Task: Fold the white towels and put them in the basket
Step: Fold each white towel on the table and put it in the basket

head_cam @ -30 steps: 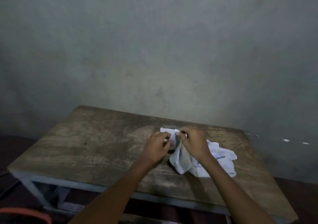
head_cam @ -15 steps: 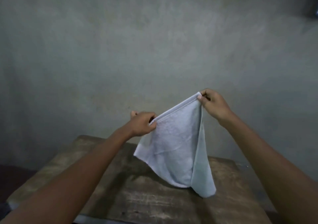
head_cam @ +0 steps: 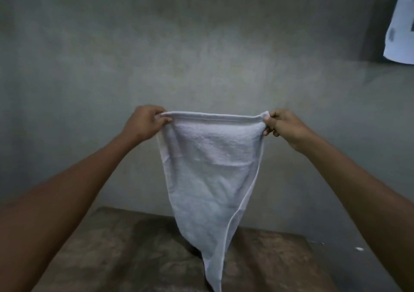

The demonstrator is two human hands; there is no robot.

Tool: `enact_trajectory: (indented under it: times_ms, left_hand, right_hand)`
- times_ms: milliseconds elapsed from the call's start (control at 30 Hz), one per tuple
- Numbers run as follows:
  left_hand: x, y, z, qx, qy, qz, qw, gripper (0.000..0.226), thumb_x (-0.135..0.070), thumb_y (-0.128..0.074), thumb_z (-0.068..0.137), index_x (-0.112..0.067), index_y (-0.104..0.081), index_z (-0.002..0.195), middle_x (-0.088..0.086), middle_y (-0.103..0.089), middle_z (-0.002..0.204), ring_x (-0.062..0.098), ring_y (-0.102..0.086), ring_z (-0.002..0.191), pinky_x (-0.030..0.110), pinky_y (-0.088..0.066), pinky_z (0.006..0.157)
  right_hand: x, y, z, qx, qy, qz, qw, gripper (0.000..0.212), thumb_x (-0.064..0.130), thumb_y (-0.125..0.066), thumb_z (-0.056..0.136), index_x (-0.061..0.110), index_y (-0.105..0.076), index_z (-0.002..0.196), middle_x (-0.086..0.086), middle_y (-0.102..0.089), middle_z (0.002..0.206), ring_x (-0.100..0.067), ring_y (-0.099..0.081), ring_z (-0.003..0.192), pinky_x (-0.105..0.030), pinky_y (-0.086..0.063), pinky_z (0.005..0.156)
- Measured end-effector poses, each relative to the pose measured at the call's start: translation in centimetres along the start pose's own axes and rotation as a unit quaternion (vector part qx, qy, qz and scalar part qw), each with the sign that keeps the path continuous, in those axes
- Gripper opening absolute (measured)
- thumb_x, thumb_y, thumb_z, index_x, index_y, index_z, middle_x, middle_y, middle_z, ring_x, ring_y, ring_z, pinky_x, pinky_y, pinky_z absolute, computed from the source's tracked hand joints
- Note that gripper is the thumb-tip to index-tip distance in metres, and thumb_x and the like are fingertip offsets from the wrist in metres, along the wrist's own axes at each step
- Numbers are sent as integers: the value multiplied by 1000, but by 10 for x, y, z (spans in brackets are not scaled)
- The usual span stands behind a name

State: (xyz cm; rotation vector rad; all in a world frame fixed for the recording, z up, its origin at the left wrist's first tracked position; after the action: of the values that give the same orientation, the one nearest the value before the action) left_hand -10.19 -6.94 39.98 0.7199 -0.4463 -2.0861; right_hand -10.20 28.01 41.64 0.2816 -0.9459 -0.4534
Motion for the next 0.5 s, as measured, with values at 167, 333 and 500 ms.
enact_trajectory:
  times_ms: [167,333,500]
  left_hand:
    - [-5,35,13,-30,31,-83,996,9,-16,-67,84,-8,-72,80,-11,-54,36,-1,-50,35,8,-32,39]
    - [-5,40,17,-16,56,-182,982,6,-10,-65,86,-10,-68,81,-10,-61,42,1,-57,39,10,-36,37]
    - [-14,46,19,2,59,-277,959,4,-14,-69,83,-11,-68,83,-2,-67,53,6,-64,50,14,-43,42]
  right_hand:
    - [17,18,9,-42,15,42,998,21,12,-48,96,14,-50,76,-4,-57,68,-3,-61,48,-14,-36,43]
    - [21,29,8,-56,-5,68,996,20,11,-47,96,14,-51,76,-5,-54,68,-8,-59,49,-19,-36,45]
    - [25,40,4,-73,-23,77,994,12,8,-49,89,10,-52,78,-6,-46,58,-9,-45,38,-24,-30,42]
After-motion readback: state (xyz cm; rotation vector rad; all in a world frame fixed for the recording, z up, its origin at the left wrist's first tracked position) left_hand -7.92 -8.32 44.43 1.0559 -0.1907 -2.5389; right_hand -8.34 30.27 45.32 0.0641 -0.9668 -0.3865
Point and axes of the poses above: each hand's wrist, its own z-axis towards the middle knuckle, its own y-axis out of the back of the hand, x = y × z, the point moved 8 cm from there along z, towards the middle knuckle
